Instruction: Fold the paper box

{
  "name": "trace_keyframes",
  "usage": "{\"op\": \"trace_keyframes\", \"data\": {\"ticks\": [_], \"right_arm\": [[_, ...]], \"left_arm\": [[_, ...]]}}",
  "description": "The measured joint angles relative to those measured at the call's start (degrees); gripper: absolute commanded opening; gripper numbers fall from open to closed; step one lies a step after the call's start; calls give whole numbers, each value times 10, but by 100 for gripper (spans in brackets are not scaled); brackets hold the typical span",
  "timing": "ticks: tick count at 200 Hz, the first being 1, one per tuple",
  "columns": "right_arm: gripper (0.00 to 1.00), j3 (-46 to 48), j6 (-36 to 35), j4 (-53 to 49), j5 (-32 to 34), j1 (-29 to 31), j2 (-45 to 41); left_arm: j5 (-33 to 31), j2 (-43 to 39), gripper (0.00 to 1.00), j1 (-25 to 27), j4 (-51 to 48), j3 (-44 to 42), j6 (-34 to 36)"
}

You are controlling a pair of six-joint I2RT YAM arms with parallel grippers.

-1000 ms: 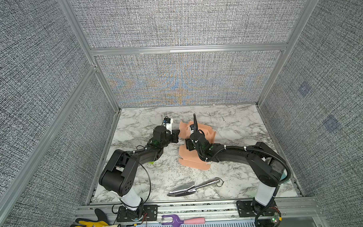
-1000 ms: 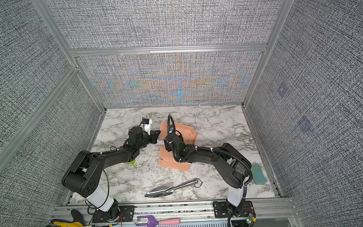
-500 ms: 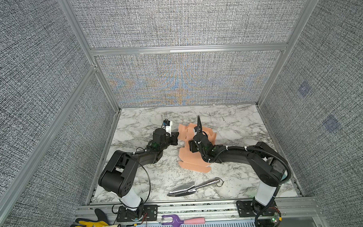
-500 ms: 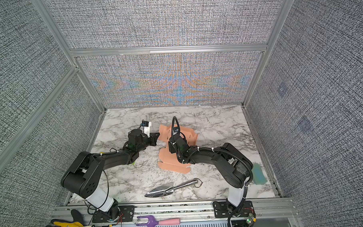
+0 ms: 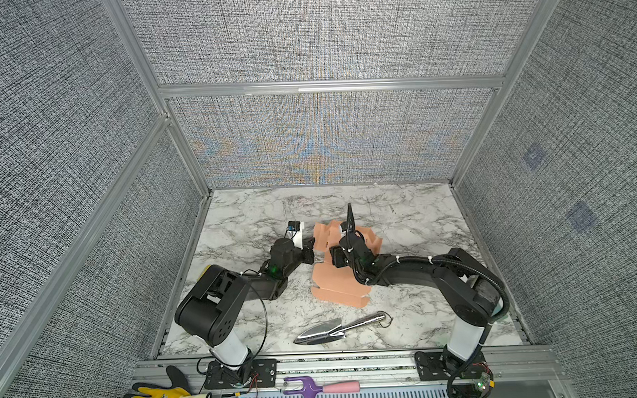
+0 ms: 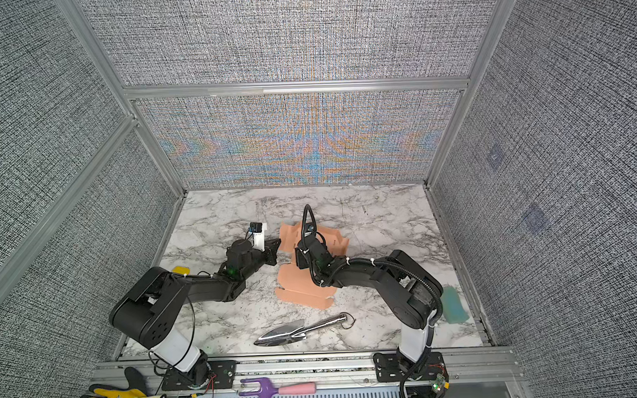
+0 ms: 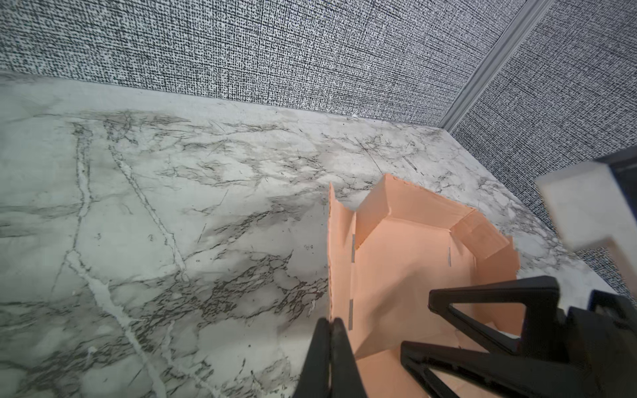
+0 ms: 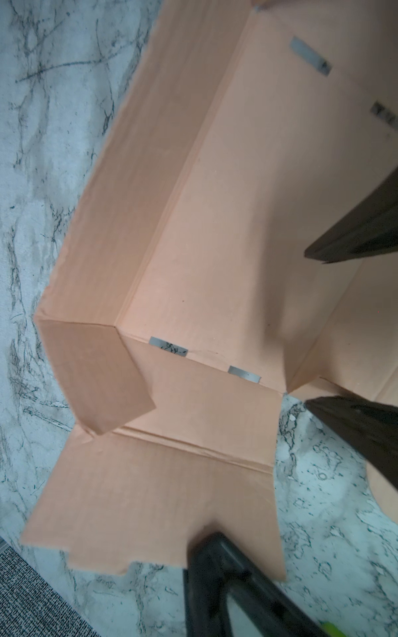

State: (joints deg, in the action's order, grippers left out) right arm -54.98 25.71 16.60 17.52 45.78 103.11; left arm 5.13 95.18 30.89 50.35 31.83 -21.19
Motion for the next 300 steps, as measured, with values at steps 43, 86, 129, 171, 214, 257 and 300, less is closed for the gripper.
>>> {"op": "trace_keyframes", "data": {"ticks": [43, 86, 129, 171, 214, 257, 300], "right_arm": [[64, 9, -6, -31, -8, 0, -72], [64, 3, -31, -104, -28, -46, -163], [64, -38, -78, -193, -90, -129, -170], [65, -116, -115, -263, -138, -181, -113], [64, -176, -127, -318, -160, -205, -61], [64, -43, -87, -298, -150, -241, -173], [64, 111, -41, -228, -195, -280, -261]], "left_arm": [[-63, 7, 0, 28, 45, -23, 13], [-116, 12, 0, 45, 88, -48, 19], [-145, 23, 0, 61, 135, -68, 41], [-161, 33, 0, 76, 172, -77, 62], [-169, 43, 0, 85, 200, -85, 75], [-176, 51, 0, 91, 217, -88, 77], [-183, 56, 0, 91, 220, -79, 78]]}}
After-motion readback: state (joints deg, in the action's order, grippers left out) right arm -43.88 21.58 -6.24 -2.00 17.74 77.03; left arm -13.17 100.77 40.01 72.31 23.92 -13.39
